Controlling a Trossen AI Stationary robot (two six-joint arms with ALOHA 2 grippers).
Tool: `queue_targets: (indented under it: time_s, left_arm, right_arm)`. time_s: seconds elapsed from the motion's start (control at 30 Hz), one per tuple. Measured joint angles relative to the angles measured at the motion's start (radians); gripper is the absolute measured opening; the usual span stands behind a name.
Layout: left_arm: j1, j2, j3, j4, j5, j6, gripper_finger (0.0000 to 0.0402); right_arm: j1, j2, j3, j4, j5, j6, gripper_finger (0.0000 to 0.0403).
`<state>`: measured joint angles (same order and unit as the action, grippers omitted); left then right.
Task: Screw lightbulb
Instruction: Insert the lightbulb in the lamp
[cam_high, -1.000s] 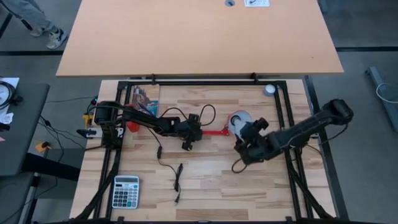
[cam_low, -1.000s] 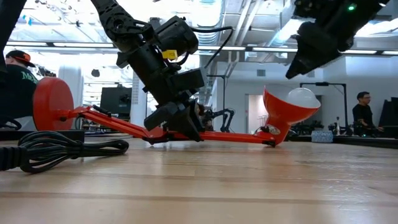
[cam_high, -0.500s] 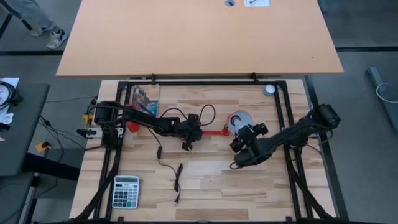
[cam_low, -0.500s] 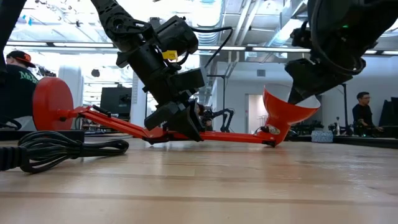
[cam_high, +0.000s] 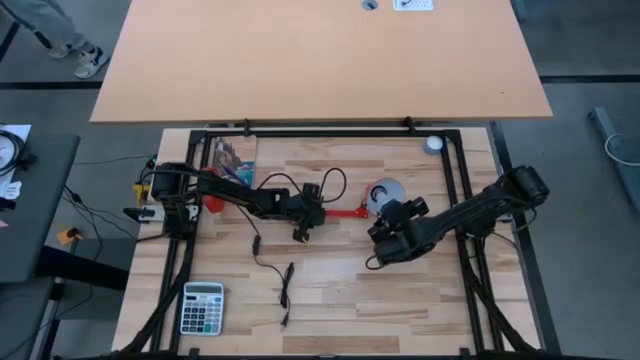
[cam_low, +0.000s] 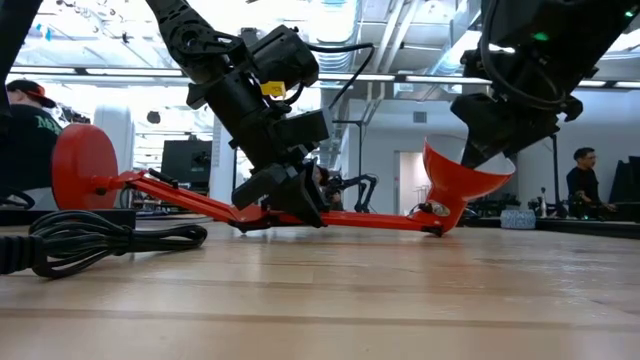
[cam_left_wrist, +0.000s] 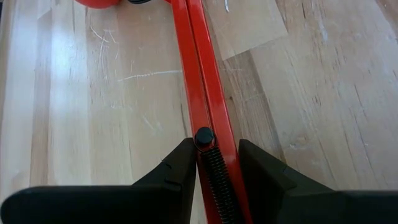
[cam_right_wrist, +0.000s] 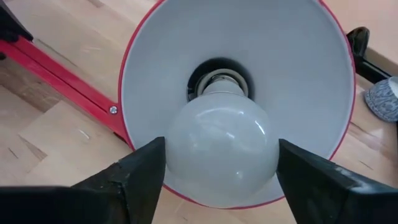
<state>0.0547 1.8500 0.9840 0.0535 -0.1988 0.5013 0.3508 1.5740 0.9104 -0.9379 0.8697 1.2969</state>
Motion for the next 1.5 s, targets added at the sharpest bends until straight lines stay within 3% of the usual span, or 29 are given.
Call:
queue_targets:
  time_s: [0.37, 0.53, 0.83, 1.0, 1.2, 1.37, 1.5]
  left_arm:
    - [-0.012, -0.001, 0.000, 0.003, -0.031, 0.002, 0.0103]
    - [-0.045, -0.017, -0.002, -0.019, -0.123, 0.009, 0.0129]
    - [-0.076, -0.157, -0.001, -0.051, -0.120, -0.033, 0.0190]
    - [-0.120, -0.237, -0.001, 0.107, -0.144, -0.054, 0.0201]
    - [-0.223, -0.240, 0.001, 0.314, -0.209, 0.145, 0.0205]
    - [-0.265, -0.228, 0.000, 0.357, -0.214, 0.235, 0.0250]
    - [-0.269, -0.199, 0.001, 0.396, -0.274, 0.217, 0.0286]
  right_arm:
    - [0.000, -0.157, -0.001, -0.003, -0.033, -0.107, 0.0287]
    - [0.001, -0.257, -0.001, 0.004, -0.078, -0.209, 0.0287]
    - [0.001, -0.426, -0.001, 0.133, -0.181, -0.515, 0.0286]
    - [0.000, -0.489, -0.001, 0.254, -0.255, -0.712, 0.0286]
    - [0.001, -0.509, -0.001, 0.292, -0.272, -0.782, 0.0286]
    - [0.000, -0.495, -0.001, 0.313, -0.271, -0.786, 0.0286]
    - [0.007, -0.467, -0.002, 0.377, -0.273, -0.805, 0.0286]
